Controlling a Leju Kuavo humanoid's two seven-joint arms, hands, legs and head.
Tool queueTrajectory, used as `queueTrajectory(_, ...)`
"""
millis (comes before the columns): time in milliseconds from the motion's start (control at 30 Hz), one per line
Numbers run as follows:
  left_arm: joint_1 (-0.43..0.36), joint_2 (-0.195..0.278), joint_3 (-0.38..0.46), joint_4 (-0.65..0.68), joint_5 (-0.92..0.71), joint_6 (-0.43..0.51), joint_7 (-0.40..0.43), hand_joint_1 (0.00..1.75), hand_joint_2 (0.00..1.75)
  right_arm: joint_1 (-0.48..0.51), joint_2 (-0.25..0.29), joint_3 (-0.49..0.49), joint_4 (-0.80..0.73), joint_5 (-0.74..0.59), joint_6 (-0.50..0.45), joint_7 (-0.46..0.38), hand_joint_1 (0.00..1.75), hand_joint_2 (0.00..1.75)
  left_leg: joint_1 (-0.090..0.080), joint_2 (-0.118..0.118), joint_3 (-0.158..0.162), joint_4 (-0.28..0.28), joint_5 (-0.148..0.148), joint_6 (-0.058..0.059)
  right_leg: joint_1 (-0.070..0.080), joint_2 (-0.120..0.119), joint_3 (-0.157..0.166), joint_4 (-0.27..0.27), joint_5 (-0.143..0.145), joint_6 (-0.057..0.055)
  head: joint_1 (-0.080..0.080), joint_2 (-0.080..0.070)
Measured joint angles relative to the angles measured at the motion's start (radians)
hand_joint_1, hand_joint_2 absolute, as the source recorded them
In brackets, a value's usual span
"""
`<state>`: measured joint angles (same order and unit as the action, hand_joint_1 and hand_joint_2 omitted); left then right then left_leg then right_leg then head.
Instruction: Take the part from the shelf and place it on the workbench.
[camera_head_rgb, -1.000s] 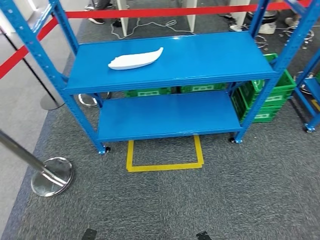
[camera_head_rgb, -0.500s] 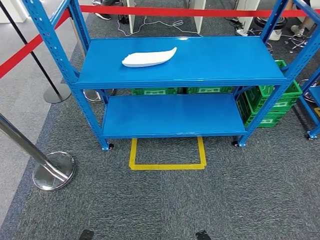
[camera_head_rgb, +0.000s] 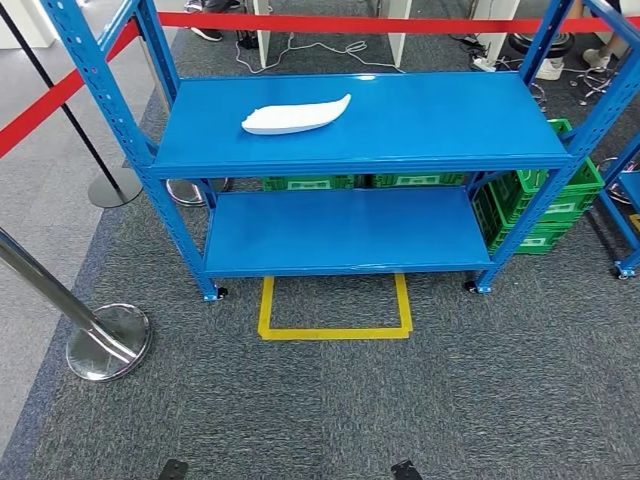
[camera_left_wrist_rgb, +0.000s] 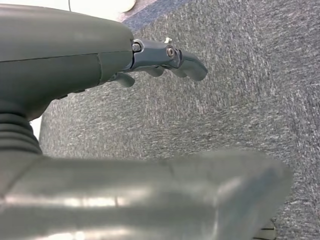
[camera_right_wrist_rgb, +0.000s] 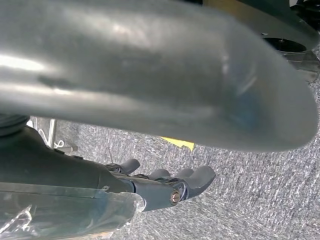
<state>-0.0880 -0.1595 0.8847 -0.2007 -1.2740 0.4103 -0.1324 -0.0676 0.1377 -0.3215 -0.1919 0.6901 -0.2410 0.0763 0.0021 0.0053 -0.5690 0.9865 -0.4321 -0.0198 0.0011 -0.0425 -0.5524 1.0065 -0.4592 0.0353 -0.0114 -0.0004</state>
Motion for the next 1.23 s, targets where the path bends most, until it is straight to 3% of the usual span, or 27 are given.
queueTrajectory(67,0.0,0.0,0.0,0.0,0.003,-0.006,0.0,0.0,0.0,0.0,0.0,0.0,0.0,-0.002,0.0,0.003,0.0,1.31,0.0,0.0,0.0,0.0,0.0,0.0,0.0,0.0,0.0,0.0,0.0,0.0,0.0,0.0)
queueTrajectory(100,0.0,0.0,0.001,0.0,0.004,-0.011,0.0,0.0,0.44,0.0,0.0,0.0,0.0,-0.002,0.0,0.007,0.0,1.75,0.0,0.0,0.0,0.0,0.0,0.0,0.0,0.0,0.0,0.0,0.0,0.0,0.0,0.0)
queueTrajectory(200,0.0,0.0,0.001,0.0,0.005,-0.021,0.0,0.0,1.75,0.0,0.0,0.0,0.0,0.002,0.0,0.019,0.0,1.75,0.0,0.0,0.0,0.0,0.0,0.0,0.0,0.0,0.0,0.0,0.0,0.0,0.0,0.0)
queueTrajectory(500,0.001,-0.002,0.006,0.0,0.025,-0.065,-0.02,0.0,1.75,0.001,0.001,-0.012,0.0,-0.027,0.038,0.017,0.0,1.75,0.0,0.0,0.0,0.0,0.0,0.0,0.0,0.0,0.0,0.0,0.0,0.0,0.0,0.0)
queueTrajectory(867,0.001,-0.009,0.045,0.0,0.068,-0.066,0.016,0.0,1.75,0.001,0.01,-0.125,0.0,-0.15,0.18,-0.054,0.0,1.75,0.0,0.0,0.0,0.0,0.0,0.0,0.0,0.0,0.0,0.0,0.0,0.0,0.0,0.0)
queueTrajectory(1033,0.0,-0.009,0.092,0.0,0.123,-0.098,0.017,0.0,1.75,0.001,0.013,-0.155,0.0,-0.16,0.187,-0.104,0.0,1.75,0.0,0.0,0.0,0.0,0.0,0.0,0.0,0.0,0.0,0.0,0.0,0.0,0.0,0.0)
queueTrajectory(1233,-0.002,-0.011,0.127,0.0,0.153,-0.072,-0.046,0.0,1.75,0.001,0.016,-0.169,0.0,-0.155,0.157,-0.168,0.0,1.75,0.0,0.0,0.0,0.0,0.0,0.0,0.0,0.0,0.0,0.0,0.0,0.0,0.0,0.0)
